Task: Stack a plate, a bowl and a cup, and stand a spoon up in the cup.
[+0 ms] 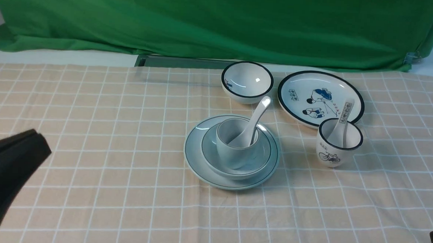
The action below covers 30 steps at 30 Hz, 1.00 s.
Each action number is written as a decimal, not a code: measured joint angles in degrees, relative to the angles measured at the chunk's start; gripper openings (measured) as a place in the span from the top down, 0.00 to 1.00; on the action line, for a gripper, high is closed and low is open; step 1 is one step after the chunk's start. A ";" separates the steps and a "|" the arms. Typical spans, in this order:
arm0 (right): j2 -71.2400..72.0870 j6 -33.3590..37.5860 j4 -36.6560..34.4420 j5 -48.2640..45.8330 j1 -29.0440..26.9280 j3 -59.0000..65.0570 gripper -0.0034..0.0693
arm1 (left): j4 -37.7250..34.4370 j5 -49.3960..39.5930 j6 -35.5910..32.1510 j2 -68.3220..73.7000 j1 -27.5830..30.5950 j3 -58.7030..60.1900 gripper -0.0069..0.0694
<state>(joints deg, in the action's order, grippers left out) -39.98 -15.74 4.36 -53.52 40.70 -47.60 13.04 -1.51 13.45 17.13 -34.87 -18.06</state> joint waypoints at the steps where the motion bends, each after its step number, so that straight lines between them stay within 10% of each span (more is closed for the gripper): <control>1: 0.00 0.00 0.00 0.00 0.00 0.00 0.91 | 0.00 -0.25 0.00 -0.12 0.00 0.67 0.90; 13: 0.75 0.14 1.44 0.93 -3.38 0.00 0.89 | 0.00 -2.12 0.00 -0.12 0.00 2.97 0.90; 20: 14.11 19.65 -8.75 24.39 -22.14 15.93 0.93 | 0.00 -2.28 0.00 -0.12 0.00 2.97 0.90; 30: 38.44 26.36 -13.73 43.69 -38.35 47.51 0.93 | 0.00 -2.35 0.00 -0.12 0.00 2.97 0.90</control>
<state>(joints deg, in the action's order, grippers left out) -1.54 10.62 -9.37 -9.82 2.35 -0.09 13.04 -3.86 13.45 17.01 -34.87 -15.09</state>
